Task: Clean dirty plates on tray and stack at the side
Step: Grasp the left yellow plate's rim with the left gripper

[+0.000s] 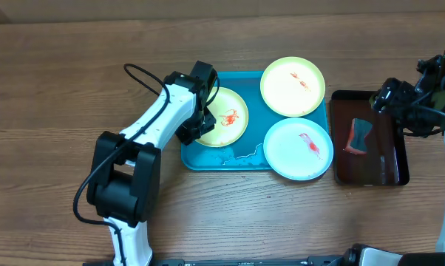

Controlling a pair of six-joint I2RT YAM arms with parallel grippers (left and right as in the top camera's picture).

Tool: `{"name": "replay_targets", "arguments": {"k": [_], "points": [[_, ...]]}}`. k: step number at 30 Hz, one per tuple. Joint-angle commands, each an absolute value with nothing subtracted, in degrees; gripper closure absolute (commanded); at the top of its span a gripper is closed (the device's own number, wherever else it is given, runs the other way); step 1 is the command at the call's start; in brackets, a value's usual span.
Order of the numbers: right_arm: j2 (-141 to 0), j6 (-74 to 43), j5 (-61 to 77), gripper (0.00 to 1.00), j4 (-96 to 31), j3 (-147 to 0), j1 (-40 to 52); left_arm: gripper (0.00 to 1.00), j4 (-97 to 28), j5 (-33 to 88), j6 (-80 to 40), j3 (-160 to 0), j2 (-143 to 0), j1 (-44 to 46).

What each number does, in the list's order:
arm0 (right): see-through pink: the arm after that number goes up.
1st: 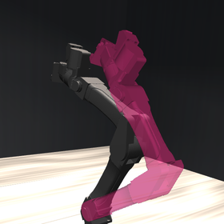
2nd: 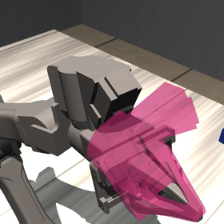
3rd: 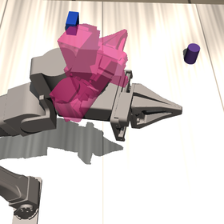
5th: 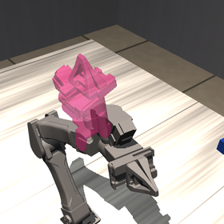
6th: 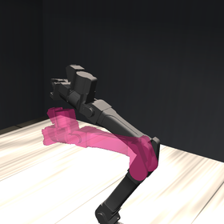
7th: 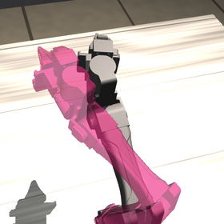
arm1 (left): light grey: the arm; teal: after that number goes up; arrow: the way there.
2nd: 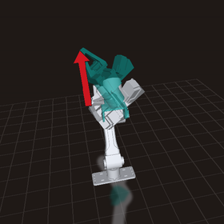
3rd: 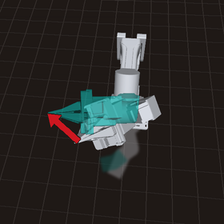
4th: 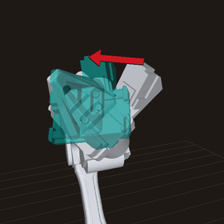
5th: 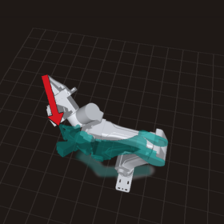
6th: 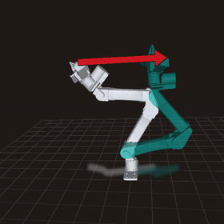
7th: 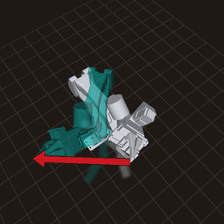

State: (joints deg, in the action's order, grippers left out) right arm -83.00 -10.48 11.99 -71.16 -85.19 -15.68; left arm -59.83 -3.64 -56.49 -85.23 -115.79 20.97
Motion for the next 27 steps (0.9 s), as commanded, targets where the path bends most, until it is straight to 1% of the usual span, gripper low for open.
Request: {"name": "replay_targets", "arguments": {"k": [1, 5, 10, 27], "points": [[-83.4, -9.5, 11.6, 0.17, -70.8, -86.2, -15.8, 0.56, -59.3, -8.8, -59.4, -86.4, -116.5, 20.9], [-84.2, -9.5, 11.6, 0.17, -70.8, -86.2, -15.8, 0.57, -58.5, -8.9, -59.4, -86.2, -116.7, 21.0], [-85.1, -9.3, 11.6, 0.17, -70.9, -86.2, -15.8, 0.62, -57.2, -7.9, -59.4, -85.0, -116.7, 21.0], [-85.1, -8.5, 11.2, 0.17, -71.7, -86.2, -15.8, 0.62, -55.2, -7.8, -59.4, -82.0, -116.7, 21.1]]}}
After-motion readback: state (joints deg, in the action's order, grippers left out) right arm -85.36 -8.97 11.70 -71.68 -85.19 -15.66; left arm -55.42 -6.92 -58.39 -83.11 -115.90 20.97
